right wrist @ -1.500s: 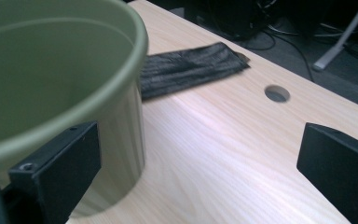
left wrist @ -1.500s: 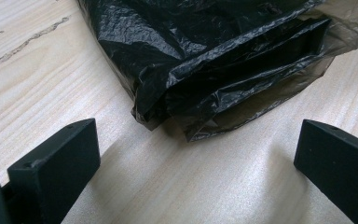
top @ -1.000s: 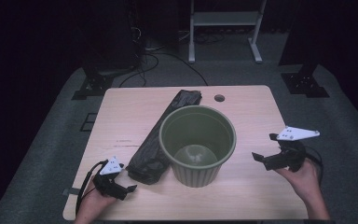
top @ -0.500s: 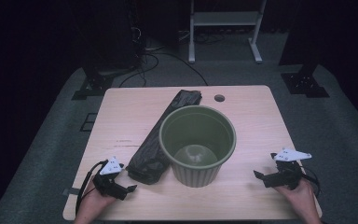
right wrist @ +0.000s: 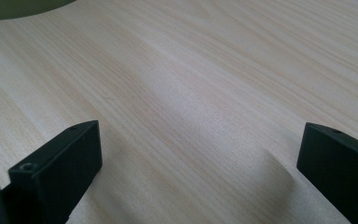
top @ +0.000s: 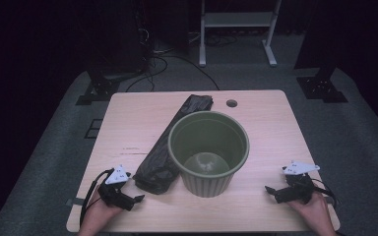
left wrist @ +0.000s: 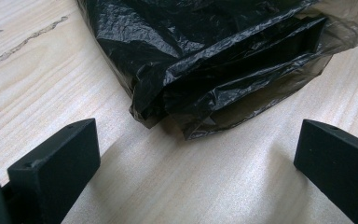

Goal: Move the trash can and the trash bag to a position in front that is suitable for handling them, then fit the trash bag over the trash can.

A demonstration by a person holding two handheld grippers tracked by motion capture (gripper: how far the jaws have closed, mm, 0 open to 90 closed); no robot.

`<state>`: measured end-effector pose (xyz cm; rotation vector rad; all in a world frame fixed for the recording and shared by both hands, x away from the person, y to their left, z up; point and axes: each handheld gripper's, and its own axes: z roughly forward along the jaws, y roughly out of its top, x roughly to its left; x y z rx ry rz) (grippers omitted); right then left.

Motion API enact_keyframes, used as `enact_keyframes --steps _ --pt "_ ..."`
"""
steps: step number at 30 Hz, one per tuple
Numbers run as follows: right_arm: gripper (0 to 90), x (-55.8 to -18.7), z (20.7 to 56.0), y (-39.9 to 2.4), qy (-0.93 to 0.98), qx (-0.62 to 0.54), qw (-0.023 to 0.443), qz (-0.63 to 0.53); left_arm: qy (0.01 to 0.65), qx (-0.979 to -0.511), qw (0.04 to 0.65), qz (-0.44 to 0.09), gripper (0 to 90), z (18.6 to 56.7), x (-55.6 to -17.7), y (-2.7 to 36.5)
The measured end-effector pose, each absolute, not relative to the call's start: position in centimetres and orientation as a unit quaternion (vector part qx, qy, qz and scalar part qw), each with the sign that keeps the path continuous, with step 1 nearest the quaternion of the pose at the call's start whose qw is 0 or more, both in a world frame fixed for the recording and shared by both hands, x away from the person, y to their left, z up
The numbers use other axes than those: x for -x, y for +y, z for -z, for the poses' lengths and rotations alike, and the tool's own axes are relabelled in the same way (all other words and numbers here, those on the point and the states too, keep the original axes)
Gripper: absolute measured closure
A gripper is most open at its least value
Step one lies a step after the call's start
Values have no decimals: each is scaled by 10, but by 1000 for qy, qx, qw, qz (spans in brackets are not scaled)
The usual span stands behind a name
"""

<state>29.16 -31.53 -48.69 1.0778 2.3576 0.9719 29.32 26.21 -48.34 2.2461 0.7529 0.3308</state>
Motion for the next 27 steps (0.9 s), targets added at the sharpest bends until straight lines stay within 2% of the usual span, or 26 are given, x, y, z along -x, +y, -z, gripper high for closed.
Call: enact_keyframes --steps 6,27 --pt "0 -293 489 -319 834 -395 160 -350 293 -874 366 -129 0 483 -293 262" --pt "0 -294 489 -319 834 -396 161 -350 307 -860 387 -127 0 469 -290 268"
